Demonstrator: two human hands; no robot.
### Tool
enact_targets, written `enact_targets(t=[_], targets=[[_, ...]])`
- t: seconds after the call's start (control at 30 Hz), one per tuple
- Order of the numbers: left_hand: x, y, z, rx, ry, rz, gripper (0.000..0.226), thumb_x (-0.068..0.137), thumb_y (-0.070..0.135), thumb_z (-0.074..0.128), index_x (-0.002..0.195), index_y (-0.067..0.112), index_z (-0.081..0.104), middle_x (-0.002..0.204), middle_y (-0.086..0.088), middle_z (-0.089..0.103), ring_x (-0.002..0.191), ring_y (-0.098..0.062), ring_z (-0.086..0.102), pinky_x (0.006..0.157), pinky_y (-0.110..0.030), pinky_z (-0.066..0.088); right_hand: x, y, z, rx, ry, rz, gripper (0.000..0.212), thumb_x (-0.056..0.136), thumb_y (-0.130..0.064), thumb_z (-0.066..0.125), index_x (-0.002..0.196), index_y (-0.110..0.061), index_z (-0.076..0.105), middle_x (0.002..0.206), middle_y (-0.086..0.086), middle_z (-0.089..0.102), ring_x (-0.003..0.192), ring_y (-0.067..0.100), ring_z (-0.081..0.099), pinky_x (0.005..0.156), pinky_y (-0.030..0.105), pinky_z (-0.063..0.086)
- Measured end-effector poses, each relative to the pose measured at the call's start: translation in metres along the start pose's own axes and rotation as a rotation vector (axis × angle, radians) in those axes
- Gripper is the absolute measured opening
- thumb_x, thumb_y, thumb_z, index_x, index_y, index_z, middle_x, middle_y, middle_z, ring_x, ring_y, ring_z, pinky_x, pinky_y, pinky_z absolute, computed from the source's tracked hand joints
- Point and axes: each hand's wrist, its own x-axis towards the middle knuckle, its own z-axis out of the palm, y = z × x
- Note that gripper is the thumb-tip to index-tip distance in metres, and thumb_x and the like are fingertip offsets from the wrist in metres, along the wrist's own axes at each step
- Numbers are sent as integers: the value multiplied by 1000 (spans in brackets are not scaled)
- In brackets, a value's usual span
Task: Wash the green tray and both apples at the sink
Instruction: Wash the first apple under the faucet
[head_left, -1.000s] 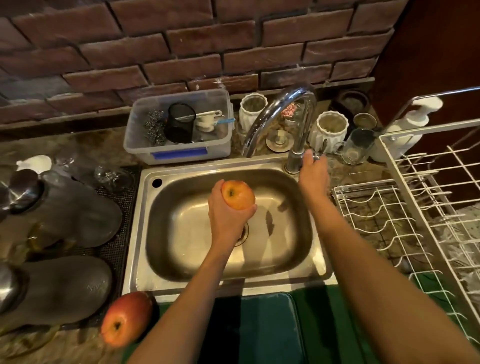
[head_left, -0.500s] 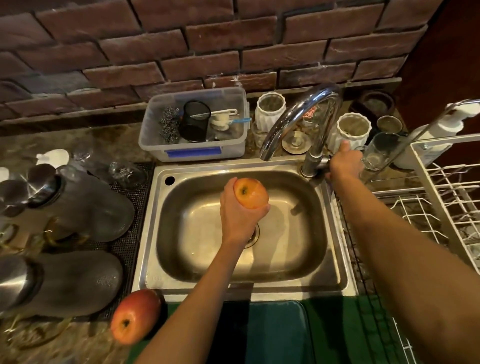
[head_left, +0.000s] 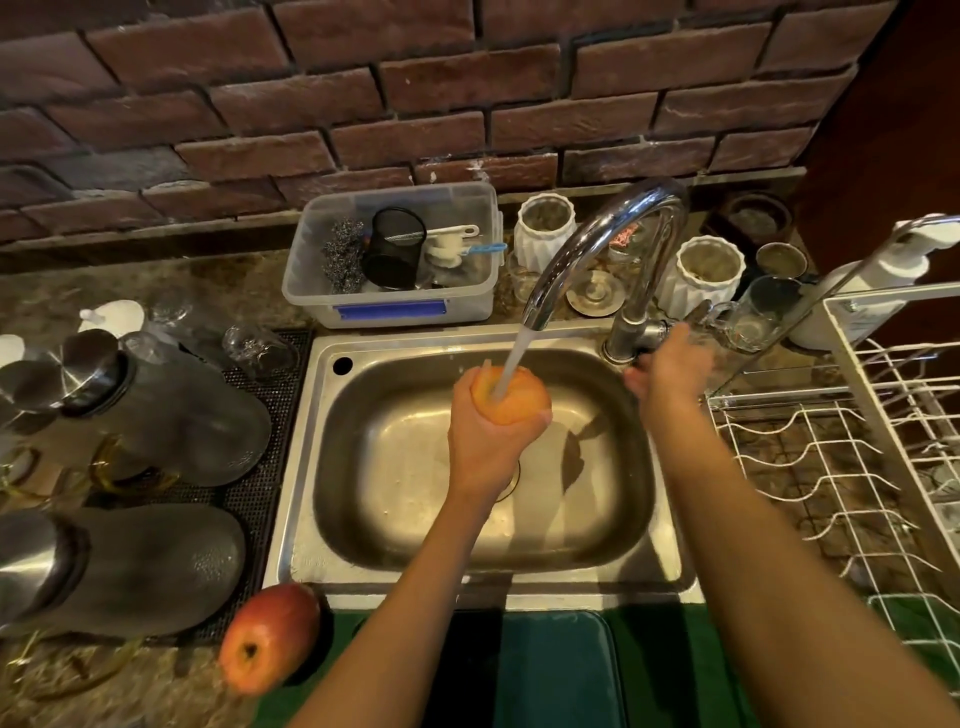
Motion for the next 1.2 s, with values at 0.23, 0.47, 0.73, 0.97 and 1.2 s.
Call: enact_targets(t=[0.23,0.47,0.73,0.97,1.2], targets=[[-11,-5,2,-239,23,-167,73,76,72,60,137,36,41,134,-1,52,115,-17,60,90,-38,57,-107,76,28,-78,-651,21,29,98,-47,51,120,-33,64,120,4,66,109,23,65,92,47,58],[-7,-5,-22,7,13,16,53,92,55,58,140,34,46,136,-1,52,115,-18,59,89,-40,59,-116,59,40,-281,-578,248,25,96,-36,50,103,-18,66,110,14,69,104,31,65,98,49,52],[11,7,-7,-173,188,-128,4,96,27,61,99,24,64,94,6,65,91,-16,64,77,-29,54,-127,78,47,-304,-510,-88,27,93,-52,47,109,-33,57,106,-1,69,95,16,68,85,40,59],[4,8,1,-221,246,-38,21,101,36,51,106,29,71,103,5,72,100,-16,68,79,-31,56,-123,78,44,-189,-511,-179,26,98,-29,42,110,-26,65,101,0,70,95,17,66,72,32,55],[4,3,-4,143,126,140,17,87,56,50,99,53,63,112,6,66,102,-15,64,86,-35,54,-110,64,38,-146,-602,308,36,96,-45,48,107,-21,72,106,13,74,103,30,68,94,50,53]])
